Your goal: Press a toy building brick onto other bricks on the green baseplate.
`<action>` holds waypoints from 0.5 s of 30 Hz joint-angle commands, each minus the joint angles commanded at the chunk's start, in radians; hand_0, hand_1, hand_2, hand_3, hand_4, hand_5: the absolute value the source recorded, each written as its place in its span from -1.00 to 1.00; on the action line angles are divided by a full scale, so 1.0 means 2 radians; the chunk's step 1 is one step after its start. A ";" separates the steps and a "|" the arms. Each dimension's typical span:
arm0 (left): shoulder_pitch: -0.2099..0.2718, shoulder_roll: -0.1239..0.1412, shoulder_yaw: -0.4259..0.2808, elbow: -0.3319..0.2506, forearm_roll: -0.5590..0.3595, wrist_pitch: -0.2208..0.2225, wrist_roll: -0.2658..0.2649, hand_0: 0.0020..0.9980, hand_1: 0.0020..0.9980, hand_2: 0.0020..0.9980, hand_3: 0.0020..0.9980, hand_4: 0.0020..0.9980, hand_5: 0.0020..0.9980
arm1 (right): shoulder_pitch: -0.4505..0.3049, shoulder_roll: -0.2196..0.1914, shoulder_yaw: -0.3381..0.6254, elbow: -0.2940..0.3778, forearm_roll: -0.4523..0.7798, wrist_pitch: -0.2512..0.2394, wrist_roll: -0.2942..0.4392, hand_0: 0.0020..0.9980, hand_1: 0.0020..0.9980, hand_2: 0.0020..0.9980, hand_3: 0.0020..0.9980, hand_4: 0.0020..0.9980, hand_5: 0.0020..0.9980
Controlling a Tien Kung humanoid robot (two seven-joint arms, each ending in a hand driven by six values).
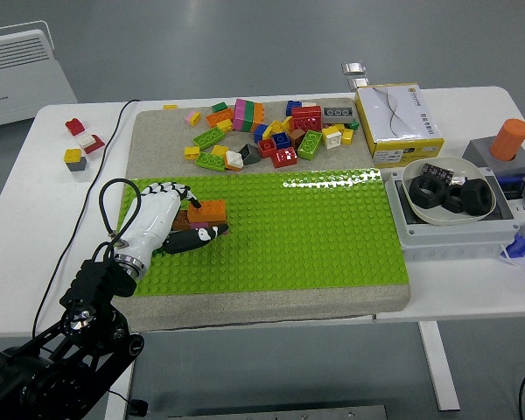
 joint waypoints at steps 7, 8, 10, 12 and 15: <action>0.000 -0.001 0.000 -0.001 0.003 -0.004 0.005 0.89 0.83 0.70 0.20 0.99 0.61 | 0.001 0.000 -0.003 0.000 0.002 0.000 0.000 0.51 0.36 0.49 0.58 0.76 1.00; 0.000 -0.001 0.001 -0.001 0.003 -0.005 0.006 0.89 0.83 0.70 0.20 0.99 0.61 | 0.002 0.000 -0.003 0.000 0.002 0.000 0.000 0.51 0.36 0.49 0.58 0.76 1.00; 0.000 -0.001 0.001 -0.002 0.005 -0.005 0.006 0.89 0.83 0.70 0.20 0.99 0.59 | 0.002 0.000 -0.002 0.000 0.002 0.000 0.000 0.51 0.36 0.49 0.58 0.76 1.00; 0.000 -0.001 0.001 -0.003 0.005 -0.006 0.007 0.89 0.83 0.70 0.20 0.99 0.59 | 0.002 0.000 -0.001 0.000 0.002 0.000 0.000 0.51 0.36 0.49 0.58 0.76 1.00; 0.001 -0.001 0.002 -0.006 0.005 -0.006 0.009 0.89 0.83 0.70 0.20 0.99 0.59 | 0.002 0.001 -0.001 0.000 0.002 0.000 0.000 0.51 0.36 0.49 0.58 0.76 1.00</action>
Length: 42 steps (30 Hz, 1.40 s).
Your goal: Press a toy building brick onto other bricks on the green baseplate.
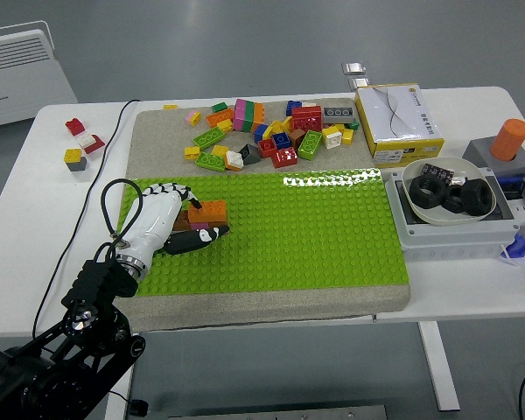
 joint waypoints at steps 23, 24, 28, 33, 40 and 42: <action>0.010 -0.004 -0.007 0.006 -0.003 0.001 0.004 0.87 0.82 0.69 0.24 0.95 0.55 | 0.000 0.001 0.001 0.000 -0.003 0.001 0.000 0.51 0.35 0.49 0.58 0.75 1.00; 0.011 -0.004 -0.009 0.006 -0.004 0.001 0.004 0.87 0.82 0.69 0.24 0.95 0.55 | 0.000 0.001 0.002 0.000 -0.004 0.001 0.000 0.51 0.35 0.49 0.58 0.75 1.00; 0.014 -0.003 -0.009 0.005 -0.004 0.005 0.001 0.86 0.82 0.69 0.24 0.95 0.55 | -0.001 0.001 0.004 0.000 -0.007 0.001 -0.001 0.51 0.36 0.49 0.58 0.74 1.00; 0.014 -0.001 -0.002 0.002 -0.007 0.016 -0.009 0.85 0.81 0.68 0.23 0.94 0.51 | -0.001 0.001 0.006 0.000 -0.009 0.001 -0.001 0.52 0.36 0.49 0.58 0.74 1.00; 0.010 0.002 0.009 0.004 -0.007 0.026 -0.016 0.84 0.80 0.68 0.23 0.93 0.49 | -0.001 0.001 0.008 0.000 -0.010 0.002 -0.001 0.52 0.36 0.49 0.58 0.74 1.00; 0.009 0.002 0.010 0.005 -0.006 0.027 -0.016 0.84 0.80 0.68 0.23 0.93 0.49 | -0.001 0.002 0.009 0.000 -0.011 0.002 -0.001 0.52 0.36 0.49 0.58 0.74 1.00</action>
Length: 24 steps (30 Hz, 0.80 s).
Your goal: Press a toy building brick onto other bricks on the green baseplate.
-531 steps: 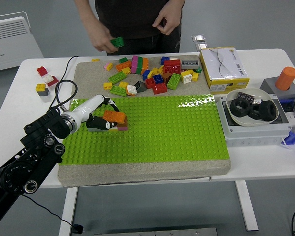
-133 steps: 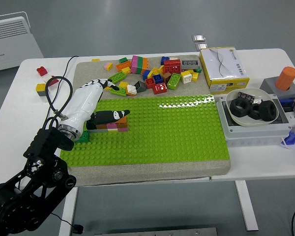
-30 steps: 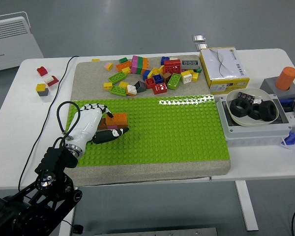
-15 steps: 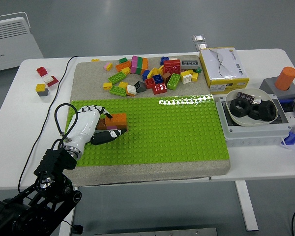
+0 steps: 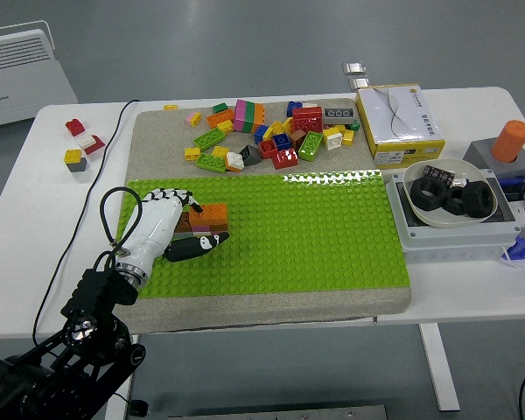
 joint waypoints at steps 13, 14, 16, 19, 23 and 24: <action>-0.018 -0.002 0.006 0.021 0.006 -0.003 0.007 0.83 0.80 0.68 0.23 0.92 0.42 | 0.003 0.000 0.004 0.000 -0.002 0.001 0.001 0.52 0.36 0.49 0.58 0.74 1.00; -0.019 -0.001 0.008 0.021 0.006 -0.003 0.007 0.83 0.80 0.68 0.23 0.92 0.42 | 0.003 0.000 0.004 0.000 -0.003 0.001 0.001 0.52 0.36 0.49 0.58 0.74 1.00; -0.022 0.001 0.012 0.021 0.006 -0.002 0.008 0.83 0.80 0.68 0.23 0.92 0.42 | 0.004 0.000 0.005 0.000 -0.003 0.001 0.001 0.52 0.36 0.49 0.58 0.74 1.00; -0.025 0.002 0.016 0.021 0.006 -0.001 0.008 0.82 0.79 0.67 0.23 0.91 0.39 | 0.004 0.000 0.005 0.000 -0.003 0.001 0.001 0.52 0.36 0.49 0.58 0.74 1.00; -0.028 0.000 0.017 0.020 0.006 0.006 0.004 0.82 0.79 0.67 0.23 0.91 0.39 | 0.005 0.000 0.003 0.000 -0.001 0.001 0.001 0.52 0.36 0.49 0.58 0.74 1.00; -0.028 0.000 0.016 0.019 0.006 0.010 0.003 0.82 0.79 0.67 0.23 0.91 0.39 | 0.005 0.000 0.002 0.000 0.000 0.001 0.001 0.52 0.36 0.49 0.58 0.74 1.00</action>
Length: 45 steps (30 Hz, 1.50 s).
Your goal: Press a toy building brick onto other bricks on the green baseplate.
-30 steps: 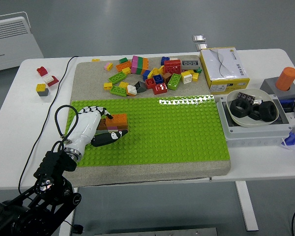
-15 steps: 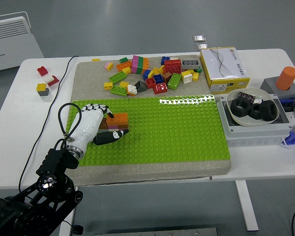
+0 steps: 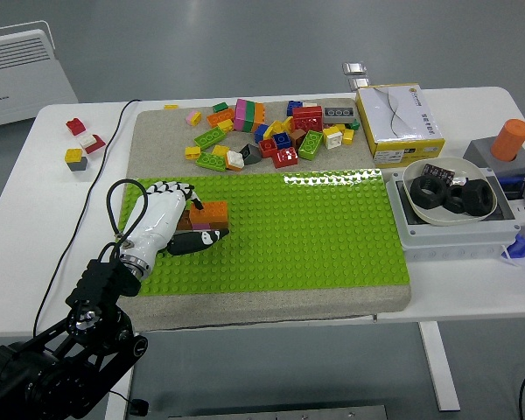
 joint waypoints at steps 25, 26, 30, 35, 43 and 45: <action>-0.002 -0.006 0.003 0.003 0.000 0.014 -0.001 0.80 0.78 0.68 0.18 0.90 0.30 | 0.000 -0.001 -0.009 0.000 0.011 -0.002 -0.001 0.52 0.36 0.49 0.59 0.75 1.00; -0.002 -0.006 0.003 0.004 0.000 0.013 0.000 0.80 0.78 0.68 0.18 0.90 0.30 | 0.000 -0.001 -0.010 0.000 0.011 -0.002 -0.001 0.52 0.36 0.49 0.59 0.75 1.00; -0.002 -0.008 0.004 0.010 0.000 0.012 0.000 0.80 0.78 0.68 0.18 0.90 0.30 | 0.000 -0.001 -0.013 0.000 0.014 -0.002 -0.001 0.52 0.36 0.49 0.59 0.75 1.00; -0.001 -0.008 0.004 0.008 0.000 0.011 0.001 0.79 0.78 0.68 0.18 0.91 0.27 | 0.000 -0.002 -0.015 0.000 0.016 -0.003 -0.001 0.52 0.36 0.49 0.59 0.75 1.00; 0.003 -0.006 0.009 0.000 0.000 0.007 0.003 0.78 0.78 0.68 0.18 0.90 0.27 | -0.001 -0.003 -0.015 0.000 0.016 -0.003 -0.001 0.52 0.36 0.49 0.58 0.75 1.00; 0.004 -0.006 0.010 -0.002 0.000 0.007 0.003 0.78 0.78 0.68 0.17 0.90 0.27 | -0.001 -0.003 -0.015 0.000 0.016 -0.003 -0.001 0.52 0.36 0.49 0.59 0.76 1.00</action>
